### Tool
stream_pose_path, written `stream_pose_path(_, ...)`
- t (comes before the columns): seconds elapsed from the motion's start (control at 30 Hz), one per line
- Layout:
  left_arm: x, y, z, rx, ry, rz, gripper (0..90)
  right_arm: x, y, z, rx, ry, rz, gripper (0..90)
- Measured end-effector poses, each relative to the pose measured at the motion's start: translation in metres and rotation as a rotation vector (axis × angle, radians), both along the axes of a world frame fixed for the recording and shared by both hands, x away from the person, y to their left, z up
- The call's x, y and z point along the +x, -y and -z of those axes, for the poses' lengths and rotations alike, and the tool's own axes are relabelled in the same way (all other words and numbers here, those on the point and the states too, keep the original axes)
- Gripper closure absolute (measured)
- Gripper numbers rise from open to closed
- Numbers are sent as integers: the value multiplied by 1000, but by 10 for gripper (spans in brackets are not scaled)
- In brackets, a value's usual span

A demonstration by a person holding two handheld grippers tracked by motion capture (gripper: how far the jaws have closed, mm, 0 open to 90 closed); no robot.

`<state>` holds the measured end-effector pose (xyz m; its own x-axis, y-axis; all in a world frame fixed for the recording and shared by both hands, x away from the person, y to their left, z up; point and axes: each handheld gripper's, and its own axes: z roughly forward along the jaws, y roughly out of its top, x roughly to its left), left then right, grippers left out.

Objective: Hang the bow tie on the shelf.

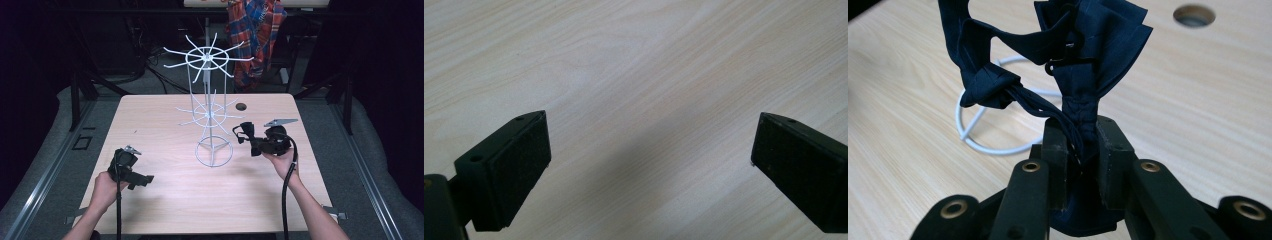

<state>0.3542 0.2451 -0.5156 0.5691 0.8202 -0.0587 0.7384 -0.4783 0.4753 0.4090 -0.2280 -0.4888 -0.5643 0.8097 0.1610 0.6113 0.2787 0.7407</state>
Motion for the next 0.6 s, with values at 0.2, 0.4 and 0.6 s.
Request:
stream_pose_path(0.2, -1, 1, -1, 1, 1, 5, 27, -5, 10, -14, 68, 46, 8, 772)
stream_pose_path(0.4, -1, 1, -1, 1, -1, 14, 26, -7, 12, -17, 84, 54, -1, 772)
stream_pose_path(0.6, -1, 1, 0, 5, -7, 16, 26, -9, 14, -18, 76, 48, -16, 771)
